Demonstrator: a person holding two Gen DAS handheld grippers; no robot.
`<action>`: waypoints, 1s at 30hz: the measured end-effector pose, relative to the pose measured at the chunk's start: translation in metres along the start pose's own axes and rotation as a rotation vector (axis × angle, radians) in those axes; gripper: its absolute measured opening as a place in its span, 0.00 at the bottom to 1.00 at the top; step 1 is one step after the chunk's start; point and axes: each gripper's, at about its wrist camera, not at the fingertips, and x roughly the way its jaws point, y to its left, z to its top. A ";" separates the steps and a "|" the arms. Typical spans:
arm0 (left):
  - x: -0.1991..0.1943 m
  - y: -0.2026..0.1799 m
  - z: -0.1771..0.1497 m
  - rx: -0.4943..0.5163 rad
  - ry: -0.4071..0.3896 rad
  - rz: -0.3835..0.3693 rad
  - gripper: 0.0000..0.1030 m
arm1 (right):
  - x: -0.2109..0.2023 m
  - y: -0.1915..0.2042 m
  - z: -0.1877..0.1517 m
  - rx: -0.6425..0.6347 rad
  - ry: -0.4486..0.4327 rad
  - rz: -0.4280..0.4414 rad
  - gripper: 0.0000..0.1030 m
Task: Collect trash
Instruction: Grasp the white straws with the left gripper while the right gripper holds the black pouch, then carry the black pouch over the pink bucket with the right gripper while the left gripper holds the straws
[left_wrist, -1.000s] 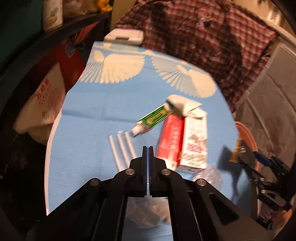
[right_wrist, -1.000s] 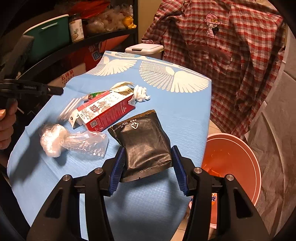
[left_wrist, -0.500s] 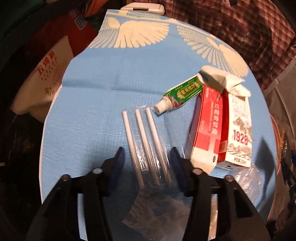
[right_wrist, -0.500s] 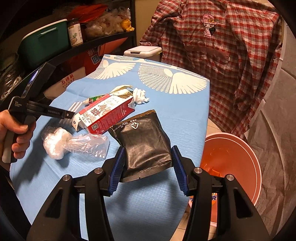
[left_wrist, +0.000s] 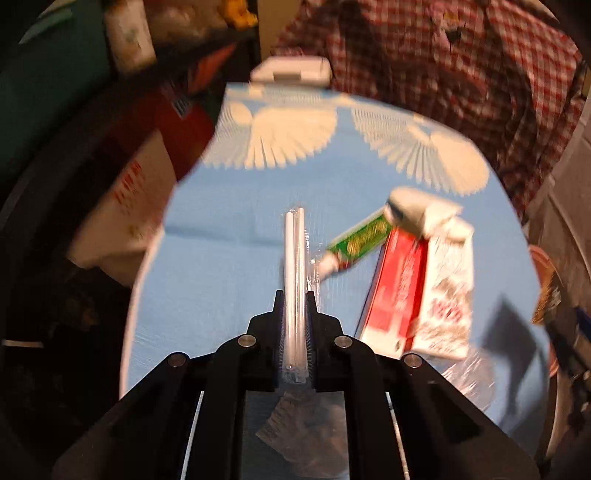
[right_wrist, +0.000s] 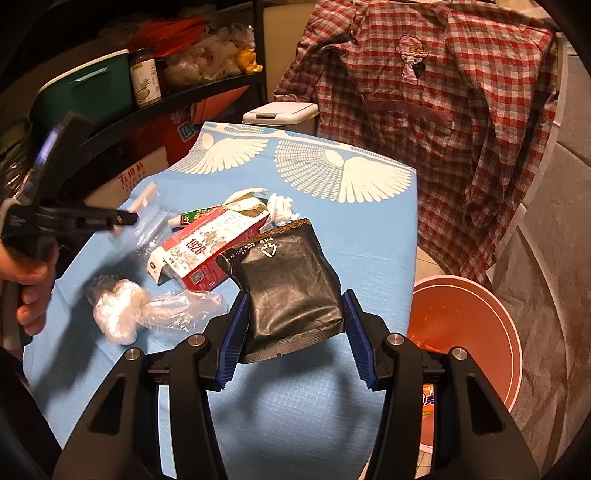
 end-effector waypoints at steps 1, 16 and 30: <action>-0.009 -0.003 0.003 -0.005 -0.029 0.004 0.10 | 0.000 -0.001 0.001 0.007 0.000 -0.009 0.50; -0.045 -0.038 0.017 -0.055 -0.122 -0.147 0.10 | -0.024 -0.018 0.010 0.098 -0.075 -0.093 0.50; -0.048 -0.059 0.016 -0.003 -0.133 -0.186 0.10 | -0.040 -0.056 0.010 0.224 -0.146 -0.175 0.50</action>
